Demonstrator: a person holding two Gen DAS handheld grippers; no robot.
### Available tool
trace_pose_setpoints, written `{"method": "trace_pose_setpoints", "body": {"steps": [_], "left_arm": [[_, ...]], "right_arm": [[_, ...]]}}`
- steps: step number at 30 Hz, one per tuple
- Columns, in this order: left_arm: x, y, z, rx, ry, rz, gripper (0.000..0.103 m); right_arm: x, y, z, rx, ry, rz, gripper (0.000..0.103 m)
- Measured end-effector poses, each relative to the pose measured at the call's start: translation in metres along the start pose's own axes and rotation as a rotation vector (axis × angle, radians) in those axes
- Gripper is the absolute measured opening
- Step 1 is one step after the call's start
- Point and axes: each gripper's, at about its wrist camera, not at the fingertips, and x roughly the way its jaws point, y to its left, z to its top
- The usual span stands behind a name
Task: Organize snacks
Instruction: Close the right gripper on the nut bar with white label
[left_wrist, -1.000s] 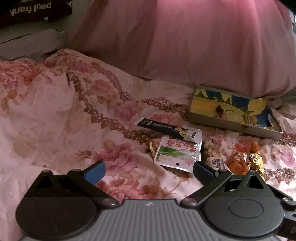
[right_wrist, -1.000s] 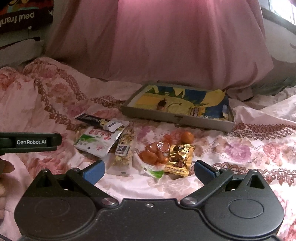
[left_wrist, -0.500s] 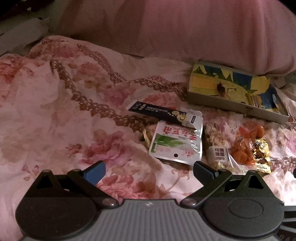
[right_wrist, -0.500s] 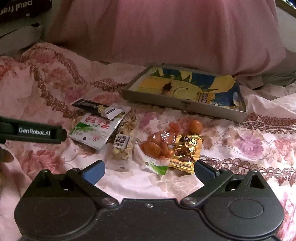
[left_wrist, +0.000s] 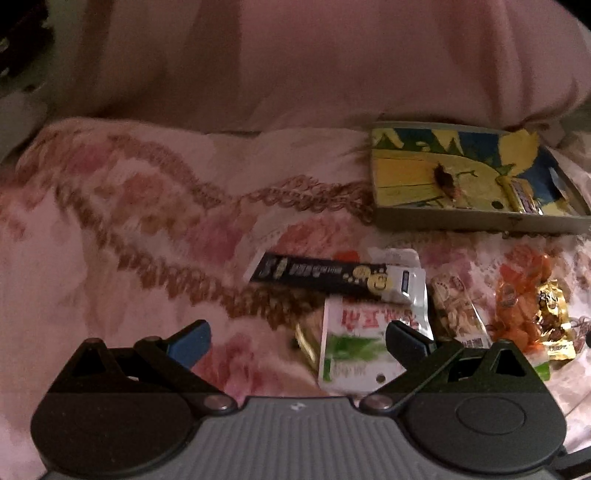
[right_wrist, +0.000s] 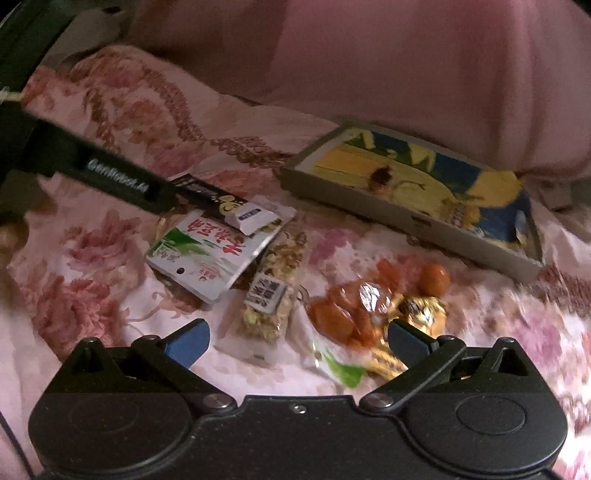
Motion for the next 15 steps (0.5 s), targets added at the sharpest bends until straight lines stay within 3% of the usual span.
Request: {"method": "trace_pose_setpoints", "body": {"steps": [6, 9, 15], "left_arm": [[0.027, -0.006, 0.021, 0.028, 0.069, 0.004, 0.103], [0.039, -0.011, 0.022, -0.009, 0.082, -0.046, 0.103], [0.064, -0.012, 0.012, 0.042, 0.121, -0.111, 0.103]], "right_arm": [[0.023, 0.015, 0.006, -0.097, -0.034, -0.027, 0.102], [0.031, 0.02, 0.006, -0.106, -0.042, -0.035, 0.101], [0.042, 0.019, 0.002, -0.09, -0.05, -0.023, 0.094]]}}
